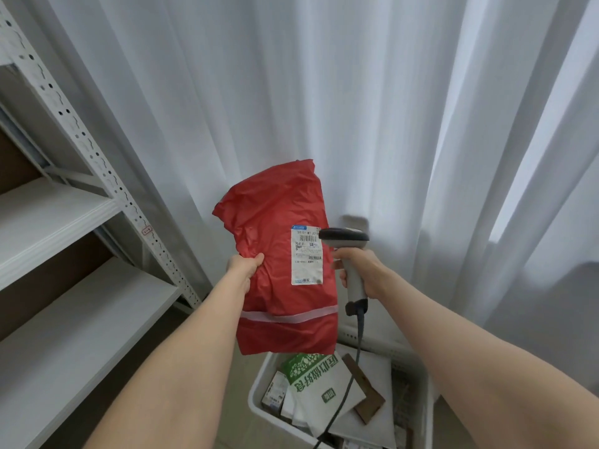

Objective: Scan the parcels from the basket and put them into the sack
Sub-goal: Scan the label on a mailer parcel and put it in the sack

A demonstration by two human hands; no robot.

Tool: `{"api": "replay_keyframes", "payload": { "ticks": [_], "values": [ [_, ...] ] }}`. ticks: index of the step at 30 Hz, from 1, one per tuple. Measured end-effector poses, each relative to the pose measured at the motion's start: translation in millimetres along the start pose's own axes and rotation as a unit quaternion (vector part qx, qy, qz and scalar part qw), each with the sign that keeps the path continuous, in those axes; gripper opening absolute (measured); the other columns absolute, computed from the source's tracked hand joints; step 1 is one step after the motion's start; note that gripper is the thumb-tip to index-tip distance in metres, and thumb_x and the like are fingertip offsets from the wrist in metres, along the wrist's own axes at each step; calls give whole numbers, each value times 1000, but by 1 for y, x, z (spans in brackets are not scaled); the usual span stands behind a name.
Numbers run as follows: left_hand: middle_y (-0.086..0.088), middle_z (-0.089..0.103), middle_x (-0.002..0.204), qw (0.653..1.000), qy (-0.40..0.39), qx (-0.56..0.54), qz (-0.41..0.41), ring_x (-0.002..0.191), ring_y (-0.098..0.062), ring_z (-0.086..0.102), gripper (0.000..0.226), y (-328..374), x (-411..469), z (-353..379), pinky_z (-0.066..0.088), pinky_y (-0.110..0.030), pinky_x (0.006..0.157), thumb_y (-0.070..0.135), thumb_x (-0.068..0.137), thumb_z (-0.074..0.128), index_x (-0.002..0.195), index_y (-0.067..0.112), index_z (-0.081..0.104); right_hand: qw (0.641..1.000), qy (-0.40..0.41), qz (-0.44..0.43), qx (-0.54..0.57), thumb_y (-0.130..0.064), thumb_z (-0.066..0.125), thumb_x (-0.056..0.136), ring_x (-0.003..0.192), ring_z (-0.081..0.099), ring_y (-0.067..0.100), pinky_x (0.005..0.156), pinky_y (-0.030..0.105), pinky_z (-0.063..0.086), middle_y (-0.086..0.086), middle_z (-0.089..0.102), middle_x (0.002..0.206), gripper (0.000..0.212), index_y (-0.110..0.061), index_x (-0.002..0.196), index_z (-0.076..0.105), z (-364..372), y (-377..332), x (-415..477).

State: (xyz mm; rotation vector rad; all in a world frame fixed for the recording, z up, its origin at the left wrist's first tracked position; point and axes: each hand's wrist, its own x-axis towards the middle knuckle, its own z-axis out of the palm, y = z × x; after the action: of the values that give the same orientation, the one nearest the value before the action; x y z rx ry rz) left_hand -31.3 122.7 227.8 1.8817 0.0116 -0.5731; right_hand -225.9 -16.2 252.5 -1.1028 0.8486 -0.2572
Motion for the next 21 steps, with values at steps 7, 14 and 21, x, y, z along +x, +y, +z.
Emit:
{"api": "replay_keyframes", "payload": {
  "ticks": [7, 14, 21],
  "values": [
    [-18, 55, 131, 1000, -1, -10, -6, 117, -34, 55, 51, 1, 6, 5, 44, -36, 95, 16, 89, 66, 132, -4, 48, 999, -25, -17, -37, -8, 62, 84, 43, 50, 13, 44, 23, 43, 11, 65, 68, 12, -5, 95, 63, -5, -7, -8],
    [-17, 55, 132, 1000, 9, 1, -8, 118, -34, 54, 51, 3, 11, 7, 43, -34, 95, 18, 90, 66, 132, -3, 48, 998, -25, 0, -52, -6, 58, 83, 44, 48, 11, 44, 22, 42, 5, 57, 60, 5, -9, 87, 60, -8, -17, -15],
    [-18, 54, 132, 1000, 14, 9, -6, 118, -35, 54, 51, 1, 16, 7, 42, -37, 100, 17, 89, 66, 132, -3, 48, 999, -23, -4, -47, -6, 57, 84, 43, 48, 11, 43, 20, 42, 3, 53, 57, 4, -9, 85, 58, -2, -24, -18]
  ]
}}
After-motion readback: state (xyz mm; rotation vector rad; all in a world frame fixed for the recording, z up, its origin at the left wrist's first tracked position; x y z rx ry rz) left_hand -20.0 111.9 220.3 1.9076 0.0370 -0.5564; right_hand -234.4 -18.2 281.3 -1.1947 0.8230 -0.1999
